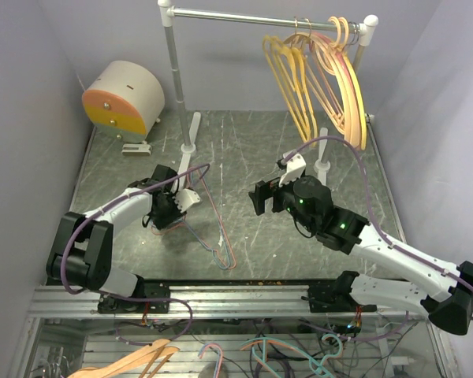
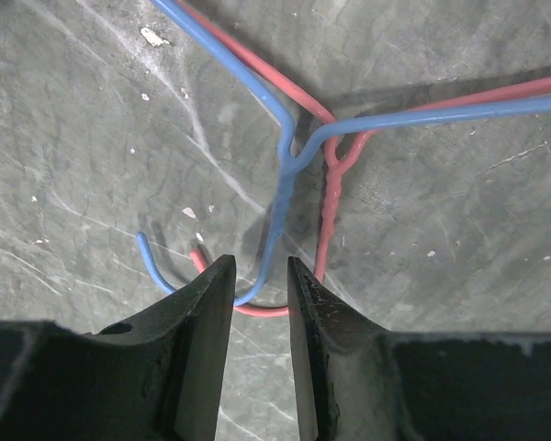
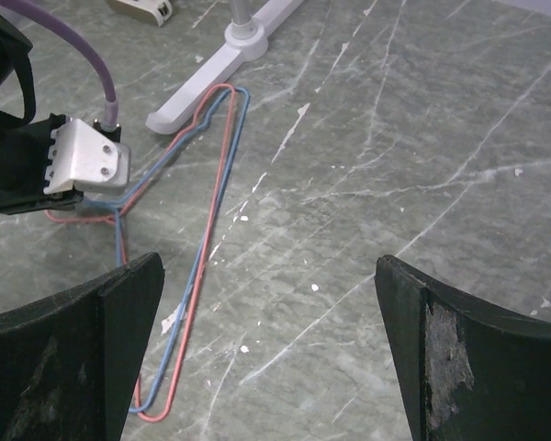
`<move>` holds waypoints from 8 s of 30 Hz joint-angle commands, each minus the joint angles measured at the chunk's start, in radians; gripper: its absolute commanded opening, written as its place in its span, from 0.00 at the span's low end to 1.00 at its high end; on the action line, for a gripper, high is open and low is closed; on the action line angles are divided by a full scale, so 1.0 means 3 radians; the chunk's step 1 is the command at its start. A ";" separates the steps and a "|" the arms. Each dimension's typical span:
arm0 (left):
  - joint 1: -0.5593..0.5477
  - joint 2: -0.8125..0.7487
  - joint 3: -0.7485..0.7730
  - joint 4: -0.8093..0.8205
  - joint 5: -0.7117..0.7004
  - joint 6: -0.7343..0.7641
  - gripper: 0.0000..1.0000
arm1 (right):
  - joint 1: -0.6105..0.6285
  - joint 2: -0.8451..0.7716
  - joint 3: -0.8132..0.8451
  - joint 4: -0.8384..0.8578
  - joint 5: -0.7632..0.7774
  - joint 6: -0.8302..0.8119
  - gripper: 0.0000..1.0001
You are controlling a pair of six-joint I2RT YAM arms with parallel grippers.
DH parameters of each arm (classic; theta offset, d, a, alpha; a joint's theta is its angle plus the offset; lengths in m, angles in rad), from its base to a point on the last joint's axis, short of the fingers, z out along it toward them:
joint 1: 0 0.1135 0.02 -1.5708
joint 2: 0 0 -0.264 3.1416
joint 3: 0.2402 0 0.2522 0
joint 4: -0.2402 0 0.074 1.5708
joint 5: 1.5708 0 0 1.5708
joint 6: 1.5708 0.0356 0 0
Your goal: Organize the hangers
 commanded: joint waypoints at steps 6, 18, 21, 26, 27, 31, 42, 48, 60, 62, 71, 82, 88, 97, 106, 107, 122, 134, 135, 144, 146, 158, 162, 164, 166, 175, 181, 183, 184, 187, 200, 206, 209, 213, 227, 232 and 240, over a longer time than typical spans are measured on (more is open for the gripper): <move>0.0022 0.0153 -0.0079 0.0283 -0.0139 0.0063 0.40 | 0.0016 -0.0094 -0.0026 0.0051 0.0101 -0.0009 1.00; 0.0022 0.0314 -0.0092 0.0191 -0.0082 0.0114 0.18 | 0.0014 -0.0041 -0.0058 0.0029 0.0064 0.0011 1.00; 0.0022 0.0311 -0.0013 0.0060 -0.0019 0.0115 0.07 | 0.0016 -0.0055 -0.0096 -0.0010 0.0052 0.0054 1.00; 0.0018 0.0246 0.0280 -0.0299 0.0116 0.0147 0.07 | 0.0013 -0.0155 -0.0157 -0.0065 0.0059 0.0108 1.00; 0.0014 0.0223 0.0355 -0.0391 0.0120 0.0158 0.07 | 0.0017 -0.0174 -0.0166 -0.0065 0.0057 0.0111 1.00; -0.0025 0.0112 0.0727 -0.0722 0.0112 0.0197 0.07 | 0.0015 -0.0153 -0.0240 -0.0064 -0.0012 0.0164 1.00; -0.0220 0.0130 0.1102 -0.1042 -0.0024 0.0183 0.07 | 0.0368 0.0559 -0.1085 0.1541 -0.0082 -0.0144 1.00; -0.0297 0.0155 0.1164 -0.1063 -0.0097 0.0182 0.07 | 0.0956 0.1160 -0.0887 0.1988 0.0689 -0.1071 1.00; -0.0389 0.0215 0.1230 -0.1044 -0.0098 0.0152 0.07 | 0.1102 0.1374 -0.0359 0.1393 0.0362 -0.0960 1.00; -0.0401 0.0217 0.1247 -0.1049 -0.0107 0.0150 0.07 | 0.1123 0.1524 -0.0288 0.1322 0.0307 -0.0888 1.00; -0.0457 0.0194 0.1387 -0.1160 -0.0118 0.0155 0.07 | 0.1192 0.1982 -0.0266 0.1458 0.0488 -0.0931 1.00; -0.0500 0.0170 0.1423 -0.1206 -0.0174 0.0138 0.07 | 0.1083 0.2535 -0.0211 0.1631 0.0775 -0.1060 1.00; -0.0514 0.0148 0.1428 -0.1222 -0.0182 0.0139 0.07 | 0.0973 0.2768 -0.0053 0.1502 0.0813 -0.1015 0.76; -0.0547 0.0127 0.1634 -0.1384 -0.0060 0.0112 0.07 | 0.1053 0.2940 0.0129 0.1281 0.1104 -0.1065 0.00; -0.0797 0.0051 0.2524 -0.1837 -0.0117 -0.0085 0.99 | 0.1229 0.2690 0.0167 0.0750 0.1341 -0.0852 0.00; -0.0828 0.0019 0.2705 -0.1867 -0.0112 -0.0112 0.99 | 0.1259 0.2668 0.0179 0.0688 0.1367 -0.0837 0.00; -0.0411 -0.0369 0.4360 -0.0521 -0.1856 -0.1591 0.99 | 0.1530 0.2037 0.0561 -0.0304 0.1928 -0.0227 0.00; -0.0064 -0.0734 0.4024 0.0101 -0.3748 -0.2090 0.99 | 0.1532 0.1758 0.1269 -0.0587 0.2138 0.0090 0.00; -0.0010 -0.0758 0.4036 0.0057 -0.3818 -0.2149 0.99 | 0.1531 0.1782 0.1443 -0.0614 0.2151 0.0124 0.00; 0.0072 -0.0937 0.3996 -0.0076 -0.3847 -0.2154 0.99 | 0.0937 0.2147 0.2605 -0.0963 0.1862 0.0460 0.00; 0.0068 -0.0958 0.3967 -0.0109 -0.3839 -0.2181 0.99 | 0.0730 0.2130 0.2636 -0.0863 0.1676 0.0418 0.00; 0.0072 -0.0996 0.3774 -0.0283 -0.3581 -0.2196 0.92 | 0.0070 0.2217 0.3096 -0.0704 0.1654 0.0104 0.00; 0.0073 -0.1011 0.3663 -0.0288 -0.3566 -0.2196 0.92 | -0.0060 0.2265 0.3181 -0.0651 0.1603 0.0089 0.00; 0.0074 -0.1018 0.3630 -0.0278 -0.3572 -0.2166 0.92 | -0.0117 0.2312 0.3236 -0.0649 0.1582 0.0084 0.00; 0.0073 -0.1032 0.3607 -0.0301 -0.3524 -0.2128 0.90 | -0.0180 0.2385 0.3337 -0.0695 0.1551 0.0117 0.00; 0.0093 -0.1088 0.3440 -0.0334 -0.3479 -0.2090 0.88 | -0.0385 0.2615 0.3639 -0.0741 0.1324 0.0176 0.00; 0.0094 -0.1090 0.3445 -0.0362 -0.3469 -0.2088 0.88 | -0.0534 0.2641 0.3652 -0.0775 0.1192 0.0276 0.00; 0.0094 -0.1083 0.3442 -0.0368 -0.3455 -0.2087 0.88 | -0.0568 0.2636 0.3614 -0.0777 0.1155 0.0295 0.00; 0.0094 -0.1081 0.3443 -0.0369 -0.3449 -0.2089 0.88 | -0.0584 0.2632 0.3595 -0.0781 0.1145 0.0308 0.00; 0.0094 -0.1076 0.3437 -0.0372 -0.3437 -0.2090 0.88 | -0.0630 0.2621 0.3546 -0.0789 0.1124 0.0331 0.00; 0.0108 -0.1076 0.3396 -0.0410 -0.3335 -0.2096 0.91 | -0.0672 0.2565 0.3240 -0.0792 0.1010 0.0456 0.00; 0.0104 -0.1066 0.3386 -0.0436 -0.3233 -0.2064 0.91 | -0.0674 0.2435 0.3094 -0.0697 0.1005 0.0420 0.00; 0.0107 -0.1067 0.3332 -0.0499 -0.2991 -0.1945 0.91 | -0.0672 0.2343 0.3029 -0.0648 0.0998 0.0347 0.25; 0.0118 -0.1055 0.3076 -0.0728 -0.2028 -0.1488 0.95 | -0.0659 0.2118 0.2836 -0.0463 0.0895 0.0238 0.81; 0.0085 -0.1005 0.1736 -0.0364 -0.1058 -0.1160 0.99 | -0.0529 0.1307 0.2221 -0.0120 0.0271 -0.0150 1.00; -0.0015 -0.1014 0.1185 -0.0473 -0.0231 -0.0763 1.00 | -0.0528 0.1013 0.1928 -0.0010 0.0073 -0.0287 1.00; -0.0577 -0.0954 0.0724 -0.0910 0.0248 -0.0610 1.00 | -0.0529 0.0575 0.1411 0.0050 -0.0359 -0.0390 1.00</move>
